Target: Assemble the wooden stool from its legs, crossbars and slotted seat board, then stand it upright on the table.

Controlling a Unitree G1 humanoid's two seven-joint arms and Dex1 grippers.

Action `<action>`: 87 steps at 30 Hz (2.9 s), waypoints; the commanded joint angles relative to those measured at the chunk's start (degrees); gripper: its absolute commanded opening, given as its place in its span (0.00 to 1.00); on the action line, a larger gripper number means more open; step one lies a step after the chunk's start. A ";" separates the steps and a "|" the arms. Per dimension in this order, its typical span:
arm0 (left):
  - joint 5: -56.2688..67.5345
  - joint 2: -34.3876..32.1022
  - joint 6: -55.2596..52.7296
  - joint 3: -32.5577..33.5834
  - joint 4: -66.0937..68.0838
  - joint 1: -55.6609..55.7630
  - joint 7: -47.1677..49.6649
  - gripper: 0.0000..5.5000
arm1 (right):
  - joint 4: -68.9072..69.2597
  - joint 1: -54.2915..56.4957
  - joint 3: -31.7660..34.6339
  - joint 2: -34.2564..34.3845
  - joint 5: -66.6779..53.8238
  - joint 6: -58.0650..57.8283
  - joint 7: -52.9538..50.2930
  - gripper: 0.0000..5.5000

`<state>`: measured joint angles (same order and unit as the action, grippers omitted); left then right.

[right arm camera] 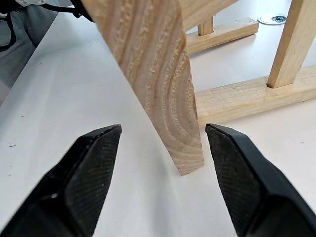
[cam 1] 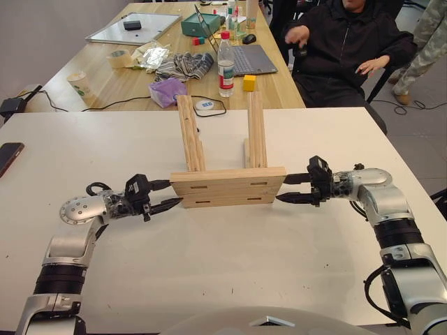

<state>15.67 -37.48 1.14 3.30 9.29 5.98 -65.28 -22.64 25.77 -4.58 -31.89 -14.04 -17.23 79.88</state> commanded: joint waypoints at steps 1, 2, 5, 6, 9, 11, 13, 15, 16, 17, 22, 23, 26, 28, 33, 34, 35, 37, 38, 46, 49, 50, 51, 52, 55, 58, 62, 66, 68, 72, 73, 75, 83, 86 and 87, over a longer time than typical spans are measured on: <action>0.20 0.92 0.05 -1.71 1.26 2.16 -0.56 0.47 | 0.11 1.85 -1.12 1.83 -0.93 -1.11 -0.76 0.57; 0.47 1.00 -0.32 -2.12 1.39 2.22 -0.99 0.48 | -0.23 2.08 -1.34 2.17 -0.98 -1.32 -0.84 0.55; 0.50 1.74 -0.38 -3.09 2.39 2.75 -1.55 0.44 | -0.67 2.28 -1.73 2.81 -1.14 -2.20 -0.70 0.47; 0.53 2.09 -0.48 -3.45 2.76 3.06 -1.62 0.42 | -0.64 2.30 -1.84 2.99 -1.36 -2.53 -0.77 0.43; 0.71 2.72 -0.97 -4.39 3.49 3.56 -1.97 0.35 | -0.36 2.31 -2.27 3.48 -1.89 -3.56 -1.16 0.33; 2.03 2.87 -3.18 -4.46 3.15 3.40 -2.52 0.35 | 0.27 2.17 -2.83 3.39 -2.65 -5.90 -0.54 0.33; 5.47 2.53 -8.95 -3.68 0.93 3.09 -3.29 0.35 | 2.42 1.85 -3.75 2.30 -4.55 -11.13 1.90 0.33; 10.46 0.70 -18.25 -2.43 -3.51 2.41 -4.14 0.35 | 6.05 2.25 -4.77 0.15 -8.30 -20.20 5.71 0.33; 14.12 -1.06 -25.32 -1.35 -6.81 2.01 -4.31 0.34 | 8.47 2.81 -4.89 -1.04 -11.11 -26.23 7.48 0.33; 17.64 -2.72 -31.43 -0.24 -9.74 1.69 -4.17 0.34 | 10.56 3.44 -5.03 -2.12 -13.60 -31.37 8.53 0.33; 34.24 -4.96 -62.43 8.38 -15.15 5.13 6.20 0.34 | 15.99 7.85 -1.28 -5.04 -26.36 -54.98 8.76 0.33; 37.48 -4.15 -70.79 11.34 -14.98 7.12 9.92 0.34 | 15.71 9.79 0.21 -5.07 -29.05 -60.98 8.26 0.33; 40.00 -1.29 -89.43 19.70 -13.71 14.58 15.66 0.34 | 11.30 16.14 5.01 -4.08 -35.34 -73.42 5.88 0.33; 41.65 -0.88 -93.42 21.77 -8.92 20.06 19.22 0.34 | 8.74 17.83 7.15 -4.10 -39.42 -75.25 3.39 0.32; 49.53 -0.63 -93.63 25.42 5.47 31.67 39.05 0.34 | -3.42 24.14 10.92 -2.69 -48.64 -75.27 -6.85 0.27; 50.73 0.18 -93.63 26.55 7.31 33.53 43.47 0.34 | -6.74 25.83 12.35 -1.95 -50.15 -75.27 -9.61 0.27; 51.99 1.15 -93.63 27.78 8.74 35.06 47.62 0.34 | -10.78 27.93 13.83 -1.30 -51.32 -75.27 -11.95 0.27; 54.37 3.59 -93.63 30.14 10.45 37.23 55.15 0.34 | -16.12 30.93 17.29 0.06 -50.99 -75.27 -16.28 0.27; 53.58 6.20 -93.63 32.89 10.49 38.32 60.19 0.34 | -19.27 32.61 20.48 1.14 -48.44 -75.26 -19.08 0.27; 49.73 15.59 -89.34 46.10 13.64 45.60 84.14 0.34 | -37.32 39.47 34.26 5.10 -42.35 -60.28 -40.78 0.25; 48.68 18.21 -85.12 46.53 14.48 45.03 87.72 0.33 | -39.46 39.50 35.68 7.41 -40.18 -53.19 -45.02 0.25; 48.39 18.75 -83.81 46.10 14.50 44.73 88.08 0.33 | -39.57 39.29 35.54 8.07 -39.12 -50.99 -45.66 0.25; 47.59 18.87 -82.09 44.19 13.75 43.81 86.32 0.33 | -39.75 38.86 35.22 8.74 -37.94 -48.89 -45.95 0.25; 46.75 18.86 -80.60 42.36 12.94 42.87 84.63 0.32 | -40.06 38.50 35.05 9.25 -36.97 -47.23 -46.17 0.25; 45.49 18.73 -76.81 39.26 12.96 40.81 81.66 0.40 | -40.55 37.10 34.41 10.20 -34.67 -44.33 -45.00 0.25; 45.14 18.50 -73.12 37.97 13.39 39.65 79.51 0.47 | -40.79 36.42 34.37 10.73 -33.69 -43.31 -43.68 0.37; 43.84 17.62 -67.28 37.25 15.84 38.53 78.29 0.57 | -41.91 36.16 35.11 11.55 -32.52 -41.36 -44.09 0.48; 42.93 17.11 -64.76 36.23 17.12 38.41 76.94 0.65 | -42.79 36.05 35.75 11.18 -31.51 -40.80 -43.88 0.60; 42.03 16.54 -62.08 35.72 16.61 38.02 75.54 0.65 | -42.87 35.82 36.13 10.86 -31.27 -40.07 -44.38 0.64; 39.96 15.31 -50.76 37.22 10.48 34.85 70.05 0.65 | -41.21 34.18 39.60 8.73 -32.44 -38.19 -45.30 0.76; 40.78 16.08 -47.76 38.76 7.45 33.60 68.88 0.65 | -39.42 32.78 40.81 8.27 -33.13 -38.07 -45.31 0.78; 42.81 18.41 -43.15 41.26 2.20 31.75 68.01 0.65 | -33.50 29.15 42.41 8.69 -34.30 -38.27 -45.19 0.86; 18.45 21.62 -24.10 26.53 -13.25 8.98 63.97 0.59 | 16.21 3.72 25.29 24.49 -15.71 -8.89 -55.85 0.94; 10.27 25.65 -18.24 21.58 -19.12 -1.33 65.35 0.51 | 24.24 -4.51 19.47 28.50 -5.49 -0.18 -64.32 0.85; 7.33 26.95 -16.51 19.15 -20.18 -3.89 65.88 0.48 | 26.61 -7.84 17.65 29.89 -3.14 1.36 -66.48 0.82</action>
<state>28.33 -12.66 -18.69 26.86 -7.73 7.25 -0.34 -1.15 23.82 16.50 -4.46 -21.98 -19.38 17.79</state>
